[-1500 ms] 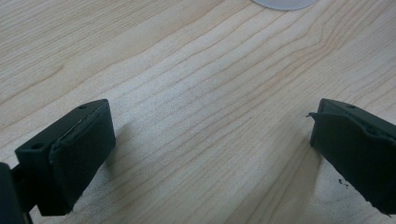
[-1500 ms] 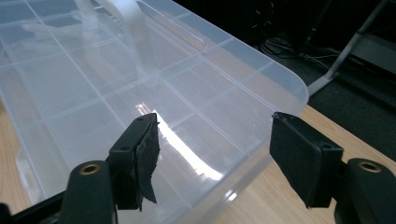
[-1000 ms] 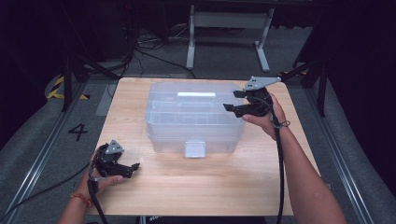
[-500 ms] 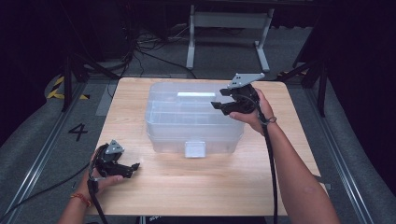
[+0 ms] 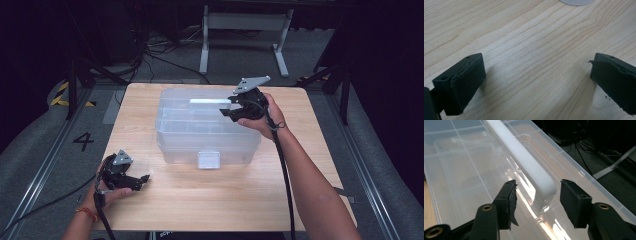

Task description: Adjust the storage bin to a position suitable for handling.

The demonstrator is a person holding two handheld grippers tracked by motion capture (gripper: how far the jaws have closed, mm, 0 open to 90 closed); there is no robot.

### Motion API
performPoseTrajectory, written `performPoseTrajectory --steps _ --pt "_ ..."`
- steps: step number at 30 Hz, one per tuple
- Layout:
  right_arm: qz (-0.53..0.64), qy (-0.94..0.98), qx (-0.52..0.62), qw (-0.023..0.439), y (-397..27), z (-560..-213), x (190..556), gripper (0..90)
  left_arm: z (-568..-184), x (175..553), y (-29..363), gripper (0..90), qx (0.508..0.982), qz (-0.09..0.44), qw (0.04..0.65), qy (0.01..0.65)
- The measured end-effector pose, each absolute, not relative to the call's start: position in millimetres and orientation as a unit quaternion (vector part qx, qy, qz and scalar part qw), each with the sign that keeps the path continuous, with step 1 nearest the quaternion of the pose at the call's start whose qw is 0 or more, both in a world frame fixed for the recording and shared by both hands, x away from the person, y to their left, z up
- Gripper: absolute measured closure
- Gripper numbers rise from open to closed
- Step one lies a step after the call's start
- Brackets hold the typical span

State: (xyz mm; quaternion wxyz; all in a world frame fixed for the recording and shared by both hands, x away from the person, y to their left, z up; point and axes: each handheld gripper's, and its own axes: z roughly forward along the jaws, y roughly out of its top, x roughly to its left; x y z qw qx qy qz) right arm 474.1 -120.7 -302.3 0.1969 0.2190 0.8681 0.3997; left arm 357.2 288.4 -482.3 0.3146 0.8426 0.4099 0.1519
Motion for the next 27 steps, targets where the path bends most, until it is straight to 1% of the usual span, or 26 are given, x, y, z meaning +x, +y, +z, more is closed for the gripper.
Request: performPoseTrajectory --steps 4,8,15,27 --pt "0.396 0.872 0.215 0.190 -114.7 -303.5 476.2 54.9 -482.2 357.2 288.4 0.5 0.843 0.151 0.314 0.410" --pt "0.395 0.873 0.214 0.190 -112.8 -303.3 477.4 57.1 -482.2 357.5 288.7 0.5 0.844 0.154 0.314 0.408" --pt "0.390 0.872 0.217 0.201 -108.0 -301.6 480.5 65.7 -482.1 356.9 288.4 0.6 0.842 0.152 0.313 0.411" --pt "0.376 0.874 0.217 0.218 -103.2 -300.2 481.4 66.2 -482.1 356.0 288.1 0.8 0.841 0.152 0.313 0.414"
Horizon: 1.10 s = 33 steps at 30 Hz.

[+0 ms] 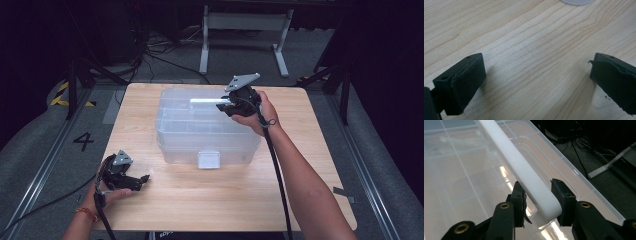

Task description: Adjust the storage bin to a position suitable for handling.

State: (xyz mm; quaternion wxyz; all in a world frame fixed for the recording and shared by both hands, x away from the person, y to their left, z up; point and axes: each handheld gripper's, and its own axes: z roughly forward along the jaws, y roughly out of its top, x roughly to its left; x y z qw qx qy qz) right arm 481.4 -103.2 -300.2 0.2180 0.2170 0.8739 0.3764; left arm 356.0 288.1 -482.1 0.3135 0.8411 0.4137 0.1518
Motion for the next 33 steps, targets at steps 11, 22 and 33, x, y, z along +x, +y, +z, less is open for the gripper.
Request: performPoseTrajectory --steps 11,22,33 --pt "0.367 0.877 0.218 0.221 -102.2 -298.1 483.1 66.7 -482.7 354.7 287.2 2.3 0.836 0.157 0.319 0.418" --pt "0.372 0.877 0.216 0.213 -103.6 -291.8 490.0 67.0 -482.0 353.2 288.5 10.1 0.830 0.162 0.327 0.421" --pt "0.363 0.884 0.208 0.209 -102.8 -285.3 496.4 67.4 -477.8 348.4 291.5 28.8 0.824 0.157 0.333 0.431"
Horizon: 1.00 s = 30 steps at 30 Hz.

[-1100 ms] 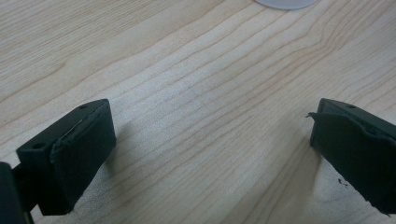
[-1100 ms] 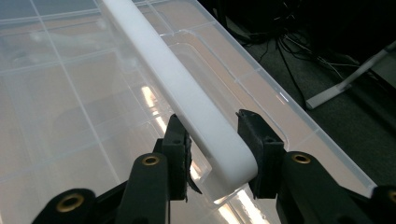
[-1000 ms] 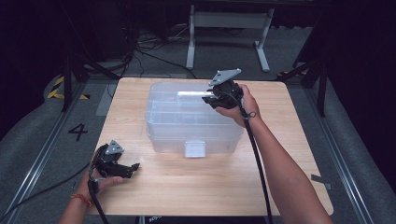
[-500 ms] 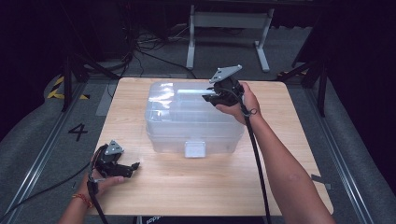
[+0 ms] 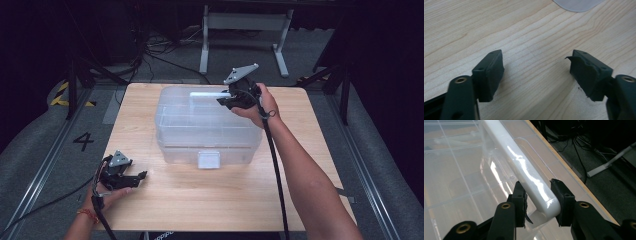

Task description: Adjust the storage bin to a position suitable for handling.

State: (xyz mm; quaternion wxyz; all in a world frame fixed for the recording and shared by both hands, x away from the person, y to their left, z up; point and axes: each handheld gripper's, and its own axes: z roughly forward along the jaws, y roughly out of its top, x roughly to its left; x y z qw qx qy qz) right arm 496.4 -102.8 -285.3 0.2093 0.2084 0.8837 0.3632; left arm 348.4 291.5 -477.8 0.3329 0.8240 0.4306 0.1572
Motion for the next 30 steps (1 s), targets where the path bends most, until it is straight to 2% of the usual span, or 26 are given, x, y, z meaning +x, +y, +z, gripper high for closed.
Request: performPoseTrajectory --steps 4,10,22,30 --pt "0.361 0.885 0.211 0.207 -103.1 -284.5 497.0 67.3 -471.9 347.1 290.8 40.5 0.826 0.167 0.341 0.417" --pt "0.358 0.886 0.212 0.205 -102.4 -282.9 498.1 67.4 -449.8 346.5 284.9 46.9 0.814 0.181 0.380 0.401" --pt "0.357 0.887 0.212 0.200 -102.9 -280.5 501.9 67.4 -413.0 354.7 266.9 43.8 0.793 0.202 0.427 0.385" --pt "0.356 0.888 0.214 0.198 -102.8 -278.3 504.1 67.3 -398.7 354.6 255.7 46.6 0.794 0.209 0.437 0.367"
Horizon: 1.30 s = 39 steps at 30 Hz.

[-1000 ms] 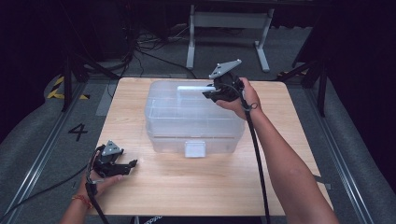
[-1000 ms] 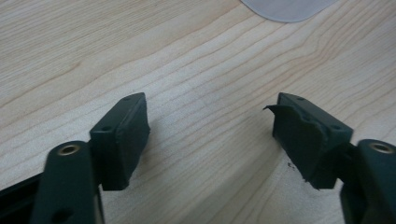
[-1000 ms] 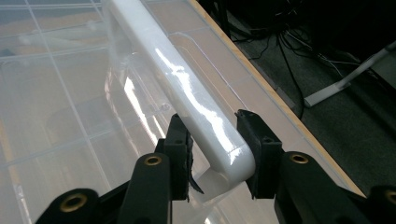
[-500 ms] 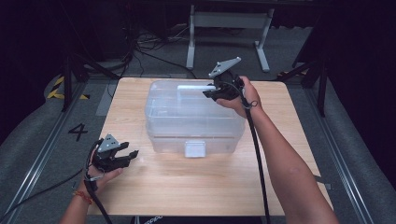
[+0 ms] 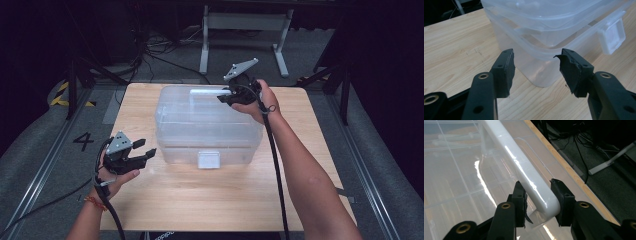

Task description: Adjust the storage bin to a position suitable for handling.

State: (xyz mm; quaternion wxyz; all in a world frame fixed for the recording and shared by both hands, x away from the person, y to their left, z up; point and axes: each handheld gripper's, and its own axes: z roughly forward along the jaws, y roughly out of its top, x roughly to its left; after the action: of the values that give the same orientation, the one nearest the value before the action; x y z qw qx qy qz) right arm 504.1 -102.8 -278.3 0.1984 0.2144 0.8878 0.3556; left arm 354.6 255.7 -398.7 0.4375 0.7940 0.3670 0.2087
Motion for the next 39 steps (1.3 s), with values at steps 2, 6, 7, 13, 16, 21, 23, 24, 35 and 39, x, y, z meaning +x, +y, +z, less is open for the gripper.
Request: performPoseTrajectory --steps 2,6,7,13,16,21,23,24,35,39 --pt "0.359 0.886 0.215 0.198 -103.2 -278.4 505.2 67.3 -396.5 355.9 252.7 48.1 0.793 0.204 0.442 0.366" --pt "0.359 0.887 0.217 0.196 -103.5 -277.3 506.9 67.3 -393.4 357.6 248.7 49.6 0.798 0.203 0.441 0.359" --pt "0.357 0.887 0.218 0.197 -103.1 -276.3 507.7 67.2 -392.0 358.3 246.7 50.3 0.798 0.198 0.442 0.358" --pt "0.357 0.887 0.219 0.197 -102.7 -274.6 509.9 67.1 -386.6 360.4 242.8 57.5 0.800 0.193 0.451 0.345" --pt "0.357 0.886 0.220 0.198 -102.8 -274.3 510.7 67.1 -384.7 363.3 239.8 63.5 0.803 0.194 0.441 0.352" --pt "0.356 0.886 0.220 0.199 -102.5 -274.1 510.4 67.1 -386.3 367.2 238.6 78.3 0.805 0.191 0.444 0.345" --pt "0.355 0.886 0.220 0.200 -102.5 -274.0 510.3 67.1 -388.0 368.2 237.8 80.6 0.804 0.186 0.448 0.344" --pt "0.354 0.887 0.220 0.200 -102.3 -274.0 510.2 67.1 -388.6 368.5 237.3 82.8 0.804 0.186 0.449 0.343" --pt "0.357 0.885 0.221 0.200 -104.4 -273.9 509.7 67.7 -393.9 374.8 238.1 86.5 0.789 0.181 0.469 0.353" --pt "0.357 0.885 0.222 0.199 -104.8 -274.0 508.7 67.8 -395.0 375.9 236.3 86.8 0.791 0.185 0.466 0.352"
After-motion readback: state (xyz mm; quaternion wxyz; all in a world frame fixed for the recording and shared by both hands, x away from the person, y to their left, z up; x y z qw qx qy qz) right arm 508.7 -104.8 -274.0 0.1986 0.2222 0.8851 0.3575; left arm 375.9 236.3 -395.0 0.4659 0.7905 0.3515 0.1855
